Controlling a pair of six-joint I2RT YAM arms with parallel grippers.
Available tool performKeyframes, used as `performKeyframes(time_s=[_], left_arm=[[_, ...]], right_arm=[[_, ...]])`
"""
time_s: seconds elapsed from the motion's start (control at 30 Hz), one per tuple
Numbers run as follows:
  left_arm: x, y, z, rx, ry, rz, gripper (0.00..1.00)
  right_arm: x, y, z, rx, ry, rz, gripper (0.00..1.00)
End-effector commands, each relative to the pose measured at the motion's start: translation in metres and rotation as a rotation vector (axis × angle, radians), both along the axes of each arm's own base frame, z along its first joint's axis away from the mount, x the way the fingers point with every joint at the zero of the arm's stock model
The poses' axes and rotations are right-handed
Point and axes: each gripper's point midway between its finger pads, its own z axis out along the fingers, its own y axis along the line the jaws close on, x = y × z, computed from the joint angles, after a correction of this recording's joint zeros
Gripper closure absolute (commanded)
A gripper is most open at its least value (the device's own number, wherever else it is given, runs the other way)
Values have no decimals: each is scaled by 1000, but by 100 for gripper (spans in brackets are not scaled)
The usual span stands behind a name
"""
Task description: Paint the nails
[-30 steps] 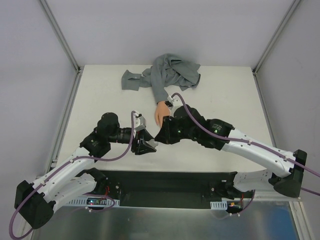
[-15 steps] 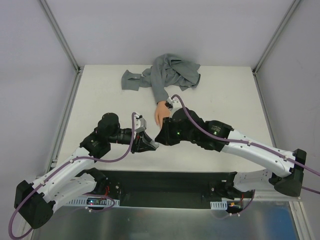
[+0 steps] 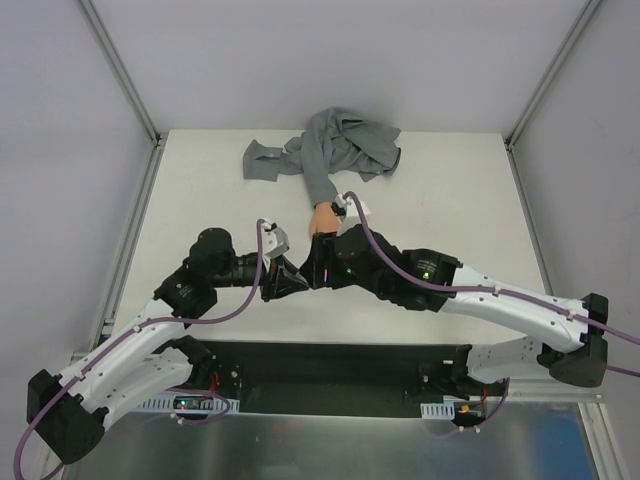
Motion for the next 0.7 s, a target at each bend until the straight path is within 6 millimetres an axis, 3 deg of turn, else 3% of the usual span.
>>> performKeyframes(time_s=[0.0, 0.37, 0.4, 0.57, 0.6, 0.67], left_arm=[[11, 3, 30, -55, -68, 86, 100], [11, 6, 35, -79, -91, 107, 100], [11, 7, 36, -80, -93, 110, 100], [9, 8, 40, -93, -89, 113, 100], [1, 6, 44, -104, -92, 66, 100], [-12, 3, 47, -112, -74, -8, 100]], right_arm=[[22, 6, 23, 64, -73, -127, 41], [28, 28, 26, 76, -108, -118, 57], [29, 29, 23, 69, -105, -115, 65], [25, 32, 20, 81, -103, -107, 84], [23, 30, 14, 75, -97, -100, 99], [20, 39, 22, 121, -150, -30, 99]])
